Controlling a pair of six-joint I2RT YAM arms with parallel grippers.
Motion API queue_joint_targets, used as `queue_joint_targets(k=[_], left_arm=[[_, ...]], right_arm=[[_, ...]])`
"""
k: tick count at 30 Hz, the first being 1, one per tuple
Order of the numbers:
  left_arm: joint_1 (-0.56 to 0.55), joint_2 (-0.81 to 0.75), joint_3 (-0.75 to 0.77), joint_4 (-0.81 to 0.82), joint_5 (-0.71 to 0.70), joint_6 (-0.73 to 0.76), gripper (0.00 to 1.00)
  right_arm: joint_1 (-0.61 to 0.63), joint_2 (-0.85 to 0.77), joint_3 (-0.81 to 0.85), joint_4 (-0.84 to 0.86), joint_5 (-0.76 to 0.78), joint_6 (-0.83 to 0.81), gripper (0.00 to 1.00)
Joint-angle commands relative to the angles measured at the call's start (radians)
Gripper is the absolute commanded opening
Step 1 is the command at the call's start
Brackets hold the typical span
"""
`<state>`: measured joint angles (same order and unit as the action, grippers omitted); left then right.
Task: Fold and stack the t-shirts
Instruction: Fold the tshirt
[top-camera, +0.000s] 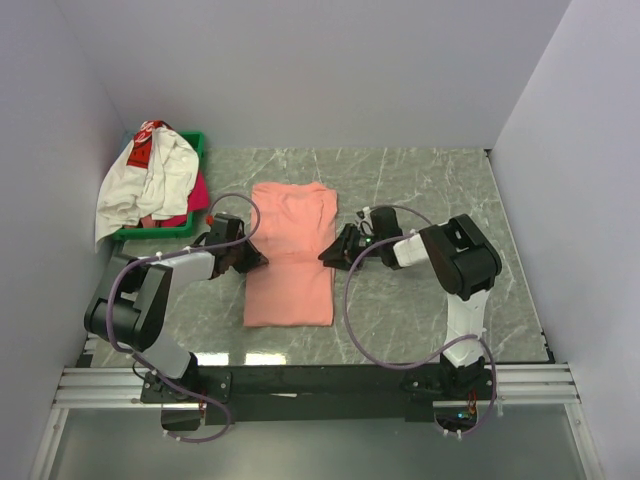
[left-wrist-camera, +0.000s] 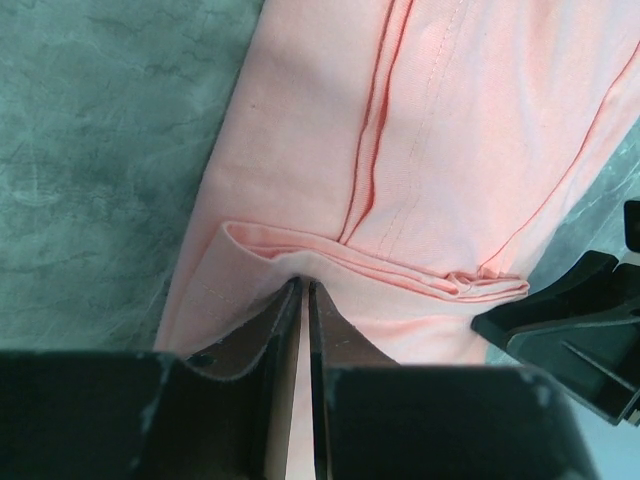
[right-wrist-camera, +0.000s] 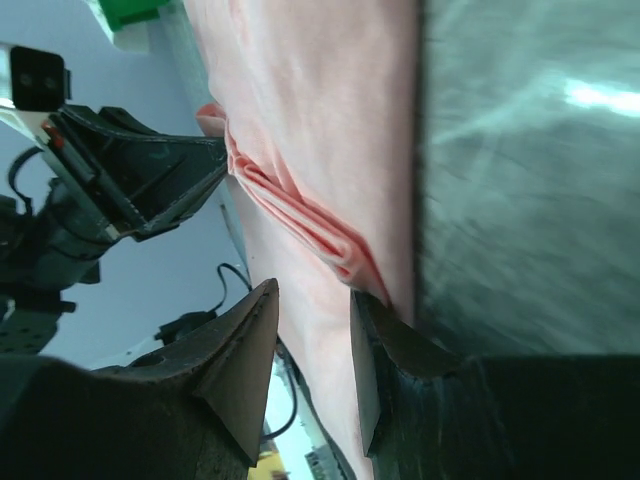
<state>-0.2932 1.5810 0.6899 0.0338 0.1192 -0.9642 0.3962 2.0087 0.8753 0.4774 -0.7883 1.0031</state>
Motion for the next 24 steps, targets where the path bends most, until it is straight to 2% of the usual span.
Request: queue_joint_targets(k=[1,4,7,10,12,15,19,24], left_arm=[[0.008,0.008,-0.017,-0.048,-0.023,0.015,0.15],[0.009,-0.015,-0.004,-0.051,-0.007,0.022,0.16],[0.02,-0.064,0.014,-0.052,0.008,0.035,0.22],[0.042,-0.131,0.049,-0.077,0.008,0.05,0.34],[0.063,-0.173,0.066,-0.121,-0.003,0.056,0.46],[0.08,-0.266,0.073,-0.23,-0.082,0.065,0.57],[0.088,-0.361,-0.001,-0.321,-0.102,0.044,0.6],[0.071,-0.524,-0.195,-0.362,-0.024,-0.011,0.58]], right_arm=[[-0.042,0.016,-0.045,0.038,0.008,0.034,0.43],[-0.059,0.002,-0.041,-0.012,0.027,0.008,0.43],[-0.063,-0.025,-0.029,-0.092,0.072,-0.043,0.43],[-0.072,-0.059,-0.03,-0.143,0.104,-0.078,0.43],[-0.083,-0.097,-0.035,-0.172,0.127,-0.112,0.43],[-0.088,-0.172,-0.032,-0.293,0.201,-0.181,0.44],[-0.08,-0.27,-0.058,-0.377,0.257,-0.227,0.45],[-0.008,-0.444,-0.171,-0.471,0.382,-0.281,0.47]])
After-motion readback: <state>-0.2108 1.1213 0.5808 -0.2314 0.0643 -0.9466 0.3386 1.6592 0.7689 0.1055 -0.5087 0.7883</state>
